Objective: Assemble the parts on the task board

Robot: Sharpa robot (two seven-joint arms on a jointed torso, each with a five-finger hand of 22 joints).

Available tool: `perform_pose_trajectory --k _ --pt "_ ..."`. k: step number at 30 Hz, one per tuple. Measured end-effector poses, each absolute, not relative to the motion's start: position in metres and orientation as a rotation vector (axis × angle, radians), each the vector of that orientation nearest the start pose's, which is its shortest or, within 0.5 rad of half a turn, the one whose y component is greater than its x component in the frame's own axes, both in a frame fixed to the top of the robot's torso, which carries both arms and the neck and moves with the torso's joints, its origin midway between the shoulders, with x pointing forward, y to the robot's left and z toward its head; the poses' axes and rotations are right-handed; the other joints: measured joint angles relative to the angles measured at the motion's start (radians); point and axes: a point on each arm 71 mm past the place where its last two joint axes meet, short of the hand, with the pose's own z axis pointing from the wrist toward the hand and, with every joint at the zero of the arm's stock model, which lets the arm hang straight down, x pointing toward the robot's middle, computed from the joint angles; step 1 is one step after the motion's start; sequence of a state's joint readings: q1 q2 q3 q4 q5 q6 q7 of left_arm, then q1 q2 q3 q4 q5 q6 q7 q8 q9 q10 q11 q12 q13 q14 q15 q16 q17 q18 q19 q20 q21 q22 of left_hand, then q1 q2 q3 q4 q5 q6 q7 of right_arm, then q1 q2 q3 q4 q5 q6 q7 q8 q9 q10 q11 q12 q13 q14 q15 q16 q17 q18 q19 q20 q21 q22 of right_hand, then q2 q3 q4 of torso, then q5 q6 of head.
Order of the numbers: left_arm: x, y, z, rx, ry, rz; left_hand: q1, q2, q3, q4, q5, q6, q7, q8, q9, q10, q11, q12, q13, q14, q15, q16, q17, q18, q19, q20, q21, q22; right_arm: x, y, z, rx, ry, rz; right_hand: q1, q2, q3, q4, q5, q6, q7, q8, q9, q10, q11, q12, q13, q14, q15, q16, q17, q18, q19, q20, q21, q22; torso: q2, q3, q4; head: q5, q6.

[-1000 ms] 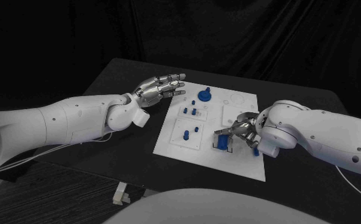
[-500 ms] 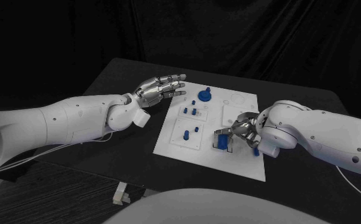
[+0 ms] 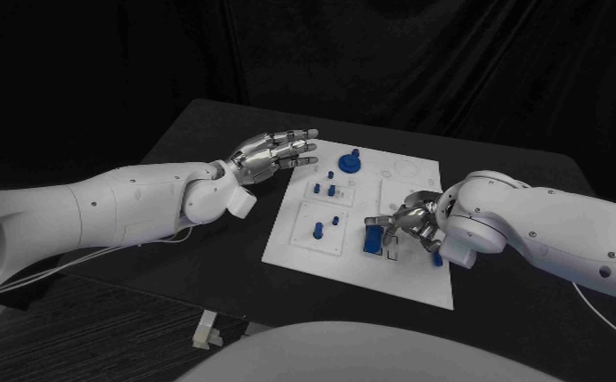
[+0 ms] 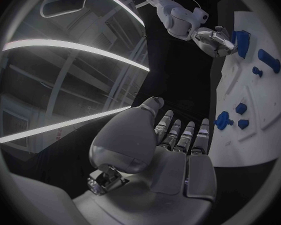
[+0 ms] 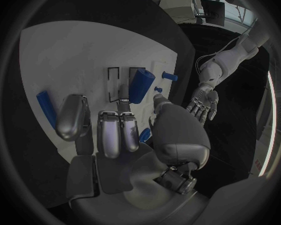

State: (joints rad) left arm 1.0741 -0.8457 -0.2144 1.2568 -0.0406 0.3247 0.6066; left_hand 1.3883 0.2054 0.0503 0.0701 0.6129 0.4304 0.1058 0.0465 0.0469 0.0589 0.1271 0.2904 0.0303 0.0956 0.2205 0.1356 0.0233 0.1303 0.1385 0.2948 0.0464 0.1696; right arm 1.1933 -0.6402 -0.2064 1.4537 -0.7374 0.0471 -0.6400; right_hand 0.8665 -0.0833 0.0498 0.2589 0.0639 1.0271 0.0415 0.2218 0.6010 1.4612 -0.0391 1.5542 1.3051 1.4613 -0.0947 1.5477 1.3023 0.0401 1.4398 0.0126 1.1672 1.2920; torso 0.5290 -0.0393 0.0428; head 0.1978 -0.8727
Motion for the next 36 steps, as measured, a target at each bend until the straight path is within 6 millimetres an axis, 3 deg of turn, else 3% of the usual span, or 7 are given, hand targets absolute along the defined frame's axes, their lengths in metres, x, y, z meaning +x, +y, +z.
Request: perform_pose_trajectory --k 14,17,21,22,25,27,36 --pt "0.454 0.27 -0.298 -1.104 1.65 -1.889 0.0 0.0 0.0 0.0 0.0 0.013 0.012 0.0 0.0 0.0 0.0 0.0 0.0 0.007 0.007 0.0 0.0 0.0 0.0 0.0 0.0 0.0 0.435 -0.164 -0.289 0.459 2.594 0.447 0.001 0.001 -0.024 0.024 0.0 0.0 0.0 0.012 0.011 0.0 0.0 0.0 0.0 0.0 0.0 0.0 0.0 0.0 0.0 0.0 -0.007 0.0 0.0 0.0 0.0002 0.006 0.0" --pt "0.453 0.271 -0.298 -1.106 1.65 -1.887 0.0 0.0 0.0 0.0 0.0 0.013 0.012 0.0 0.0 0.0 0.0 0.0 0.0 0.007 0.007 0.0 0.0 0.0 0.0 0.0 0.0 0.0 0.432 -0.17 -0.278 0.462 2.568 0.471 0.063 0.045 -0.055 -0.008 0.088 0.0 0.0 0.048 0.032 0.0 0.0 0.0 0.0 0.0 0.0 0.0 0.0 0.0 0.0 0.0 -0.007 0.0 0.0 -0.0001 0.0002 0.007 0.0" --pt "0.453 0.272 -0.298 -1.108 1.65 -1.884 0.0 0.0 0.0 0.0 0.0 0.013 0.012 0.0 0.0 0.0 0.0 0.0 0.0 0.007 0.007 0.0 0.0 0.0 0.0 0.0 0.0 0.0 0.425 -0.176 -0.264 0.436 2.5 0.527 0.198 0.046 -0.054 -0.084 0.262 -0.031 -0.008 0.097 0.076 0.0 0.0 0.0 0.0 -0.005 -0.006 0.001 0.0 0.0 0.006 -0.005 0.02 0.0 0.0 -0.0002 -0.0001 0.008 0.0" --pt "0.453 0.272 -0.298 -1.108 1.65 -1.884 0.0 0.0 0.0 0.0 0.0 0.013 0.012 0.0 0.0 0.0 0.0 0.0 0.0 0.007 0.007 0.0 0.0 0.0 0.0 0.0 0.0 0.0 0.423 -0.177 -0.261 0.416 2.47 0.545 0.221 0.046 -0.06 -0.09 0.275 -0.04 -0.01 0.118 0.092 0.0 0.0 0.0 0.0 -0.005 -0.006 0.001 0.0 0.0 0.006 -0.005 0.021 0.0 0.0 -0.0002 -0.0002 0.008 0.0" --pt "0.452 0.273 -0.298 -1.109 1.649 -1.883 0.0 0.0 0.0 0.0 0.0 0.013 0.013 0.0 0.0 0.0 0.0 0.0 0.0 0.007 0.007 0.0 0.0 0.0 0.0 0.0 0.0 0.0 0.418 -0.175 -0.253 0.341 2.389 0.589 0.285 0.052 -0.069 -0.143 0.289 -0.109 -0.008 0.239 0.233 0.0 0.0 0.0 0.0 -0.004 -0.006 0.001 0.0 0.0 0.006 -0.006 0.04 0.0 0.0 -0.0002 -0.0002 0.008 0.0" --pt "0.452 0.273 -0.299 -1.11 1.649 -1.882 0.0 0.0 0.0 0.0 0.0 0.013 0.013 0.0 0.0 0.0 0.0 0.0 0.0 0.007 0.007 0.0 0.0 0.0 0.0 0.0 0.0 0.0 0.414 -0.173 -0.247 0.268 2.32 0.62 0.318 0.06 -0.069 -0.143 0.289 -0.166 -0.013 0.291 0.264 0.0 0.0 0.0 0.0 -0.003 -0.007 0.001 0.0 0.0 0.006 -0.005 0.042 0.0 0.0 -0.0002 -0.0002 0.008 0.0" --pt "0.452 0.274 -0.299 -1.112 1.65 -1.881 0.0 0.0 0.0 0.0 0.0 0.02 0.019 0.0 0.0 0.0 0.0 0.0 0.0 0.007 0.007 0.0 0.0 0.0 0.0 0.0 0.0 -0.001 0.396 -0.166 -0.251 0.01 2.112 0.683 0.363 0.06 -0.088 -0.162 0.252 -0.227 -0.009 0.369 0.305 0.0 0.0 0.0 0.0 -0.003 -0.007 0.003 0.0 0.0 0.009 -0.002 0.053 0.0 0.0 -0.0002 -0.0003 0.007 0.0"
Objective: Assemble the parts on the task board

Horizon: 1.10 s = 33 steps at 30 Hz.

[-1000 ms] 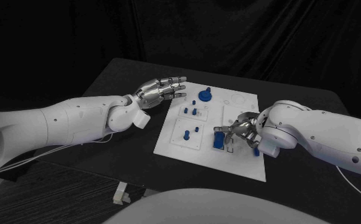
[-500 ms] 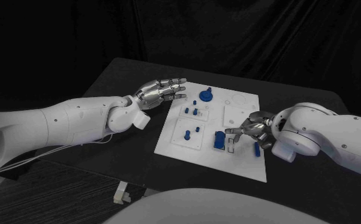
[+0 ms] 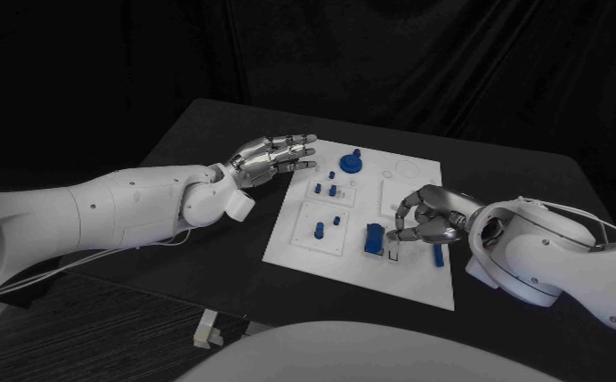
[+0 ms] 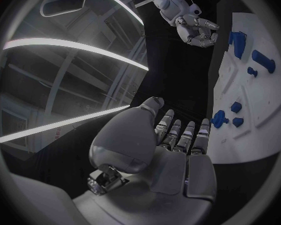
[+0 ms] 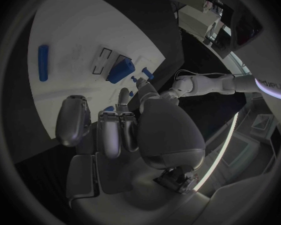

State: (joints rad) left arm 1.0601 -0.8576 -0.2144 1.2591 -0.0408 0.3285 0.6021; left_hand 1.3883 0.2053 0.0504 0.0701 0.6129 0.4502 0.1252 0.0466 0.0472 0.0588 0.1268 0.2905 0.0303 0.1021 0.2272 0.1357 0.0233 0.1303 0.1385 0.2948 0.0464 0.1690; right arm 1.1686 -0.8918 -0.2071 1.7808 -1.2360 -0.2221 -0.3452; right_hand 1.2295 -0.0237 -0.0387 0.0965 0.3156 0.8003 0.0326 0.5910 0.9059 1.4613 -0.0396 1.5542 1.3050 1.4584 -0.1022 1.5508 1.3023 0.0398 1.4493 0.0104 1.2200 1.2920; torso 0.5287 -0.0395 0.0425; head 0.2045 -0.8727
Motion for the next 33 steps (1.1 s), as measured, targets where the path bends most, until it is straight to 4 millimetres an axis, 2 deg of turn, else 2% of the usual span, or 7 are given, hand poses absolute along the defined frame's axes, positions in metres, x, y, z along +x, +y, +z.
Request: perform_pose_trajectory --k 5,8,11,13,26,28,33 --pt "0.451 0.274 -0.3 -1.113 1.651 -1.882 0.0 0.0 0.0 0.0 0.0 0.0 0.0 0.0 0.0 0.0 0.0 0.0 0.0 0.0 0.0 0.007 0.0 0.0 0.0 0.0 0.0 -0.001 0.393 -0.162 -0.254 -0.086 2.038 0.682 0.014 -0.014 -0.019 0.019 0.0 0.009 -0.009 0.063 0.033 -0.012 -0.012 0.0 0.0 0.003 -0.003 0.0 0.0 0.0 0.005 -0.005 0.019 0.0 0.0 0.0002 -0.0008 0.003 0.0" --pt "0.451 0.274 -0.3 -1.113 1.652 -1.881 0.0 0.0 0.0 0.0 0.0 0.0 0.0 0.0 0.0 0.0 0.0 0.0 0.0 0.0 0.0 0.008 0.0 0.0 0.0 0.0 0.0 -0.001 0.391 -0.159 -0.257 -0.126 2.01 0.679 0.014 -0.014 -0.019 0.019 0.0 0.009 -0.009 0.084 0.042 -0.012 -0.012 0.0 0.0 0.005 -0.005 0.0 0.0 0.0 0.005 -0.005 0.02 0.0 0.0 0.0002 -0.0009 0.002 0.0" --pt "0.451 0.274 -0.3 -1.114 1.653 -1.882 0.0 0.0 0.001 -0.001 0.0 0.0 0.0 0.0 0.0 0.0 0.0 0.0 0.0 0.0 0.0 0.008 0.0 0.0 0.0 0.0 0.0 -0.001 0.391 -0.158 -0.26 -0.152 1.99 0.673 0.014 -0.014 -0.019 0.019 0.0 0.009 -0.009 0.093 0.046 -0.005 -0.019 0.0 0.0 0.005 -0.005 0.0 0.0 0.0 0.005 -0.005 0.02 0.0 0.0 0.0002 -0.0008 0.001 0.0" --pt "0.451 0.274 -0.3 -1.114 1.653 -1.882 0.0 0.0 0.046 -0.009 0.0 0.008 0.008 0.003 0.0 0.0 0.0 0.001 0.0 0.0 0.0 0.008 0.0 0.0 0.0 0.0 0.0 -0.002 0.391 -0.157 -0.262 -0.163 1.983 0.669 0.014 -0.014 -0.02 0.02 0.0 0.009 -0.009 0.093 0.051 -0.005 -0.019 0.0 0.0 0.005 -0.005 0.0 0.0 0.0 0.005 -0.005 0.02 0.0 0.0 0.0001 -0.0008 0.001 0.0" --pt "0.451 0.273 -0.3 -1.113 1.651 -1.886 0.0 0.0 0.047 -0.008 0.0 0.008 0.007 0.006 0.0 0.002 0.002 0.012 0.0 0.0 0.0 0.008 0.0 0.0 0.0 0.0 0.0 -0.003 0.389 -0.15 -0.277 -0.192 1.984 0.658 0.014 -0.014 -0.033 0.033 0.0 0.009 -0.009 0.11 0.059 -0.005 -0.019 0.0 0.0 0.005 -0.005 0.0 0.0 0.0 0.005 -0.005 0.02 0.0 0.0 -0.0002 0.0006 -0.001 0.0" --pt "0.451 0.273 -0.3 -1.113 1.651 -1.886 0.0 0.0 0.047 -0.008 0.0 0.008 0.007 0.006 0.0 0.002 0.002 0.012 0.0 0.0 0.0 0.008 0.0 0.0 0.0 0.0 0.0 -0.003 0.389 -0.15 -0.279 -0.194 1.985 0.656 0.014 -0.014 -0.033 0.033 0.0 -0.002 -0.02 0.11 0.06 -0.005 -0.019 0.0 0.0 0.005 -0.005 0.0 0.0 0.0 0.005 -0.005 0.02 0.0 0.0 -0.0002 0.0006 0.0 0.0" --pt "0.451 0.273 -0.3 -1.113 1.652 -1.886 0.0 0.0 0.047 -0.008 0.0 0.008 0.007 0.006 0.0 0.002 0.002 0.012 0.0 0.0 0.0 0.008 0.0 0.0 0.0 0.0 0.0 -0.003 0.389 -0.15 -0.281 -0.194 1.986 0.65 0.017 -0.012 -0.033 0.033 0.0 -0.002 -0.02 0.11 0.06 -0.005 -0.019 0.0 0.0 -0.001 -0.011 0.0 0.0 0.0 0.005 -0.005 0.02 0.0 0.0 -0.0002 0.0006 -0.001 0.0"
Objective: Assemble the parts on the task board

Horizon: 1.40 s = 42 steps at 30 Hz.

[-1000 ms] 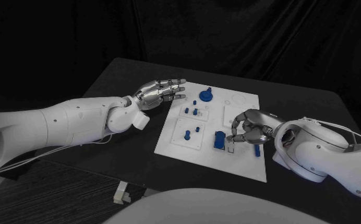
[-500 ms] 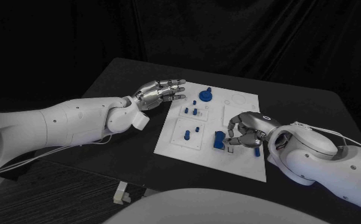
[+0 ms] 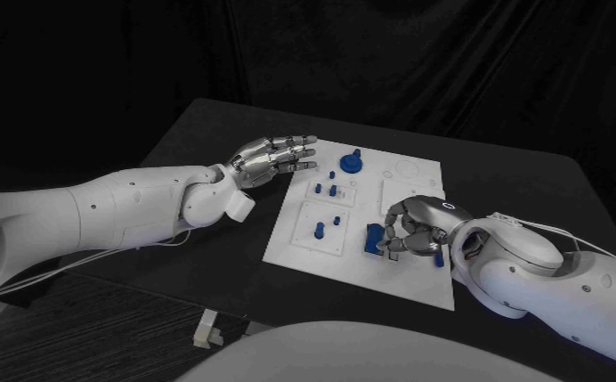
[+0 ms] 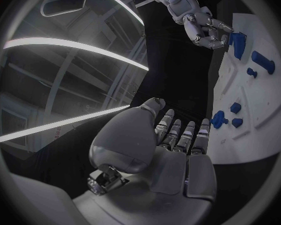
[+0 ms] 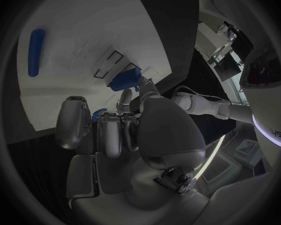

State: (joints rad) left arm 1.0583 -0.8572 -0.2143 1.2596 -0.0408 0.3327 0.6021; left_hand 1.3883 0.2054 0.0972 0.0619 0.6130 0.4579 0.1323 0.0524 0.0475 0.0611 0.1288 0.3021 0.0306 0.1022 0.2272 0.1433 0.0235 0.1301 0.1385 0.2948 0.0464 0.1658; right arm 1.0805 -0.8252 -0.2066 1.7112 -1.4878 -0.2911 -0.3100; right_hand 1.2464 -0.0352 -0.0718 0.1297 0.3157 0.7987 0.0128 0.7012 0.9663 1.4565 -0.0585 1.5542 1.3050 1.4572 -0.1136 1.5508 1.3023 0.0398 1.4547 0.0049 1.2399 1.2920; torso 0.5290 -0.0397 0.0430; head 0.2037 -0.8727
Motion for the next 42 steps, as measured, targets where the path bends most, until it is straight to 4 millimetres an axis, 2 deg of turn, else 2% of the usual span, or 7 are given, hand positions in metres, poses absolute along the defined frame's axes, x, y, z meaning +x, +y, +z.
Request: perform_pose_trajectory --k 5,10,25,30,37,38,42 --pt "0.451 0.2728 -0.3001 -1.113 1.653 -1.887 0.0 0.0 0.0 0.0 0.0 0.0 0.0 0.0 0.0 0.0 0.0 0.0 0.0 0.0 0.0 0.0 0.0 0.0 0.0 0.0 0.0 -0.001 0.3898 -0.1495 -0.2825 -0.193 1.988 0.644 0.027 0.026 0.0 0.0 0.049 0.0 0.0 0.007 0.0 0.0 0.0 0.0 0.0 0.0 0.0 0.0 0.0 0.0 0.007 -0.007 0.0 0.0 0.0 0.0 -0.0001 -0.001 0.0" --pt "0.4509 0.2727 -0.3003 -1.114 1.655 -1.888 0.0 0.0 0.0 0.0 0.0 0.0 0.0 0.0 0.0 0.0 0.0 0.0 0.0 0.0 0.0 0.0 0.0 0.0 0.0 0.0 0.0 -0.001 0.3901 -0.1498 -0.283 -0.192 1.988 0.641 0.06 0.01 0.006 -0.006 0.13 -0.007 -0.007 0.007 -0.001 0.0 0.0 0.0 0.0 0.0 0.0 0.0 0.0 0.0 0.007 -0.007 0.0 0.0 0.0 0.0 -0.0005 0.002 0.0" --pt "0.4509 0.2733 -0.3013 -1.117 1.66 -1.885 0.0 0.0 0.0 0.0 0.0 0.0 0.0 0.0 0.0 0.002 0.002 0.0 0.0 0.0 0.0 0.0 0.0 0.0 0.0 0.0 0.0 -0.002 0.3892 -0.1494 -0.2838 -0.197 1.996 0.639 0.076 -0.006 0.033 -0.005 0.172 -0.007 -0.007 0.006 -0.012 0.0 0.0 0.0 0.0 0.0 0.0 0.0 0.0 0.0 0.006 -0.007 0.0 0.0 0.0 0.0002 -0.0005 0.001 0.0" --pt "0.4507 0.2729 -0.3018 -1.118 1.664 -1.886 0.0 0.0 0.0 0.0 0.0 0.0 0.0 0.0 0.0 0.002 0.002 0.0 0.0 0.0 0.0 0.0 0.0 0.0 0.0 0.0 0.0 -0.002 0.3885 -0.1489 -0.2853 -0.197 2.002 0.635 0.075 -0.006 0.054 0.018 0.016 -0.007 -0.006 0.007 -0.012 0.0 0.0 0.0 0.0 0.0 0.0 0.0 0.0 0.0 0.006 -0.007 0.0 0.0 0.0 0.0002 -0.0005 0.002 0.0" --pt "0.4504 0.2726 -0.3023 -1.12 1.669 -1.886 0.0 0.0 0.0 0.0 0.0 0.0 0.0 0.0 0.0 0.002 0.002 0.0 0.0 0.0 0.0 0.0 0.0 0.0 0.0 0.0 0.0 -0.002 0.388 -0.1475 -0.2889 -0.197 2.013 0.628 -0.005 -0.097 0.082 0.157 -0.242 -0.002 -0.002 0.034 -0.01 0.0 0.0 0.0 0.0 0.0 0.0 0.0 0.0 0.0 0.006 -0.007 0.0 0.0 0.0 0.0002 -0.0005 0.003 0.0" --pt "0.4503 0.2726 -0.3024 -1.12 1.67 -1.886 0.0 0.0 0.0 0.0 0.0 0.0 0.0 0.0 0.0 0.002 0.002 0.0 0.0 0.0 0.0 0.0 0.0 0.0 0.0 0.0 0.0 -0.002 0.3879 -0.1477 -0.2894 -0.196 2.015 0.627 -0.013 -0.127 0.078 0.164 -0.252 -0.002 -0.002 0.039 -0.01 0.0 0.0 0.0 0.0 0.0 0.0 0.0 0.0 0.0 0.006 -0.007 0.0 0.0 0.0 0.0002 -0.0005 0.003 0.0" --pt "0.4501 0.2727 -0.3027 -1.122 1.672 -1.885 0.0 0.0 0.0 0.0 0.0 0.0 0.0 0.0 0.0 0.003 0.003 0.0 0.0 0.0 0.0 0.0 0.0 0.0 0.0 0.0 0.0 -0.003 0.3879 -0.1494 -0.29 -0.193 2.016 0.622 -0.027 -0.143 0.009 0.165 -0.252 -0.002 -0.002 0.047 -0.008 0.0 0.0 0.0 0.0 0.0 0.0 0.0 0.0 0.0 0.006 -0.007 0.0 0.0 0.0 0.0002 -0.0005 0.005 0.0"
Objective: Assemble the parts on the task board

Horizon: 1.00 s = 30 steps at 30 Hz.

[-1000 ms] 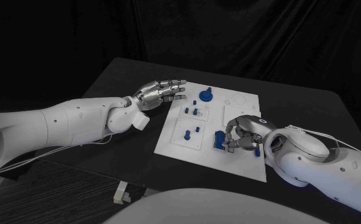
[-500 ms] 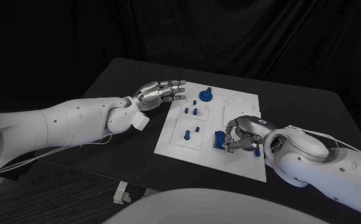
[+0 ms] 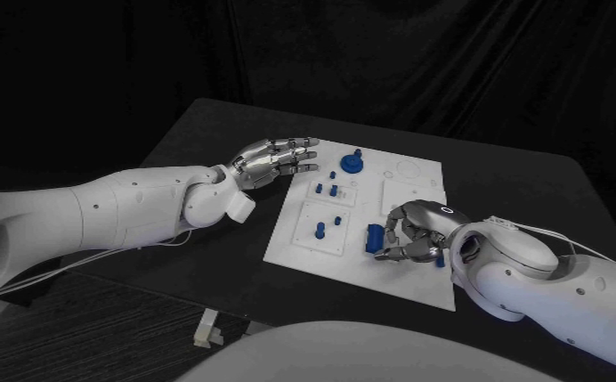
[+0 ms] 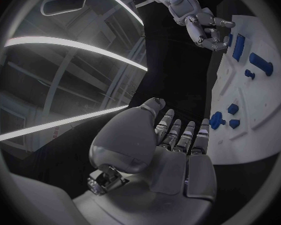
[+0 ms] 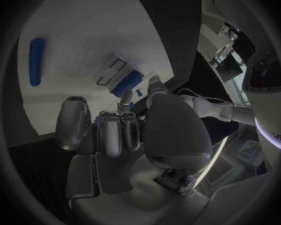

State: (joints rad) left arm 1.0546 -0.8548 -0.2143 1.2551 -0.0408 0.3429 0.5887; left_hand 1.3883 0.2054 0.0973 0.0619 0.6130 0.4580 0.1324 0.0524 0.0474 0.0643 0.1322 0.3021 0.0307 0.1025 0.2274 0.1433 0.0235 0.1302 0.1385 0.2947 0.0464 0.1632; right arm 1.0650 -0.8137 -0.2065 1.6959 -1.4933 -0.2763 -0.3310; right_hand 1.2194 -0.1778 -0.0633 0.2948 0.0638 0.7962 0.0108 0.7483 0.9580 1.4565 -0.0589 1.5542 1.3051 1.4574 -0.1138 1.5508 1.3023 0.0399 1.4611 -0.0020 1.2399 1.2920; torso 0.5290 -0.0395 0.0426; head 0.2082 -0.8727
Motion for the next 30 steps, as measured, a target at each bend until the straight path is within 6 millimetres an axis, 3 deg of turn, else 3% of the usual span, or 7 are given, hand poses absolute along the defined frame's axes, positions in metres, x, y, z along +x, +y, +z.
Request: perform_pose_trajectory --k 8,10,13,17,19,26,30 --pt "0.45 0.273 -0.303 -1.123 1.674 -1.884 0.0 0.0 0.0 0.0 0.0 0.0 0.0 0.0 0.0 0.0 0.0 0.0 0.0 0.0 0.0 0.0 0.0 0.0 0.0 0.0 0.0 0.0 0.386 -0.166 -0.285 -0.152 1.988 0.611 -0.037 0.006 -0.05 -0.002 0.0 -0.007 -0.007 0.008 0.003 0.0 0.0 0.0 0.0 0.0 0.0 0.0 0.0 0.0 0.0 0.0 0.0 0.0 0.0 0.0 0.0 0.002 0.0" --pt "0.45 0.273 -0.303 -1.123 1.674 -1.884 0.0 0.0 0.0 0.0 0.0 0.0 0.0 0.0 0.0 0.0 0.0 0.0 0.0 0.0 0.0 0.0 0.0 0.0 0.0 0.0 0.0 0.0 0.387 -0.174 -0.28 -0.132 1.967 0.602 -0.102 0.11 -0.04 -0.012 0.088 -0.018 0.003 -0.003 -0.008 0.0 0.0 0.0 0.0 0.0 0.0 0.0 0.0 0.0 0.0 0.0 0.0 0.0 0.0 0.0 0.0 0.002 0.0" --pt "0.45 0.274 -0.303 -1.124 1.674 -1.883 0.0 0.0 0.0 0.0 0.0 0.005 0.005 0.0 0.0 0.0 0.0 0.0 0.0 0.0 0.0 0.0 0.0 0.0 0.0 0.0 0.0 0.0 0.395 -0.187 -0.264 -0.105 1.925 0.581 -0.116 0.157 -0.04 -0.012 0.404 0.008 0.027 -0.163 -0.209 0.014 0.015 0.0 0.0 0.01 0.01 0.0 0.0 0.0 0.0 0.001 0.0 0.0 0.0 0.0 0.0002 0.002 0.0" --pt "0.45 0.275 -0.303 -1.125 1.674 -1.881 0.0 0.0 0.0 0.0 0.0 0.005 0.005 0.0 0.0 0.0 0.0 0.0 0.0 0.0 0.0 0.0 0.0 0.0 0.0 0.0 0.0 0.0 0.411 -0.205 -0.237 -0.079 1.893 0.51 -0.11 0.164 -0.04 -0.012 0.474 0.065 0.036 -0.288 -0.315 0.021 0.022 0.0 0.0 0.012 0.02 0.0 0.0 0.0 -0.007 0.018 0.0 0.0 -0.001 0.0 0.0003 0.001 0.0" --pt "0.45 0.275 -0.303 -1.125 1.674 -1.88 0.0 0.0 0.0 0.0 0.0 0.005 0.005 0.0 0.0 0.0 0.0 0.0 0.0 0.0 0.0 0.0 0.0 0.0 0.0 0.0 0.0 0.0 0.416 -0.211 -0.23 -0.075 1.912 0.463 -0.11 0.164 -0.04 -0.012 0.474 0.079 0.049 -0.344 -0.374 0.02 0.022 0.0 0.0 0.005 0.027 -0.001 0.0 0.0 -0.015 0.026 -0.001 0.0 -0.001 0.0 0.0003 0.0 0.0" --pt "0.45 0.274 -0.303 -1.124 1.675 -1.881 0.0 0.0 0.0 0.0 0.0 0.005 0.005 0.0 0.0 0.001 0.0 0.0 0.0 0.0 0.0 0.0 0.0 0.0 0.0 0.0 0.0 0.0 0.428 -0.233 -0.229 -0.101 2.082 0.253 -0.082 0.173 -0.04 -0.012 0.524 0.221 0.028 -0.426 -0.47 0.008 0.034 0.0 0.0 0.005 0.027 -0.002 0.0 0.0 -0.011 0.021 -0.001 0.0 -0.001 -0.0002 0.0003 -0.006 0.0" --pt "0.45 0.273 -0.304 -1.123 1.676 -1.883 0.0 0.0 0.0 0.0 0.0 0.005 0.005 0.0 0.0 0.002 0.002 0.0 0.0 0.001 0.001 0.0 0.0 0.0 0.0 0.0 0.0 0.0 0.431 -0.24 -0.235 -0.127 2.17 0.159 -0.029 0.167 -0.014 -0.038 0.429 0.257 0.024 -0.472 -0.509 -0.002 0.023 0.0 0.0 0.005 0.027 -0.002 0.0 0.0 -0.01 0.021 -0.001 0.0 -0.001 -0.0002 0.0001 -0.004 0.0"
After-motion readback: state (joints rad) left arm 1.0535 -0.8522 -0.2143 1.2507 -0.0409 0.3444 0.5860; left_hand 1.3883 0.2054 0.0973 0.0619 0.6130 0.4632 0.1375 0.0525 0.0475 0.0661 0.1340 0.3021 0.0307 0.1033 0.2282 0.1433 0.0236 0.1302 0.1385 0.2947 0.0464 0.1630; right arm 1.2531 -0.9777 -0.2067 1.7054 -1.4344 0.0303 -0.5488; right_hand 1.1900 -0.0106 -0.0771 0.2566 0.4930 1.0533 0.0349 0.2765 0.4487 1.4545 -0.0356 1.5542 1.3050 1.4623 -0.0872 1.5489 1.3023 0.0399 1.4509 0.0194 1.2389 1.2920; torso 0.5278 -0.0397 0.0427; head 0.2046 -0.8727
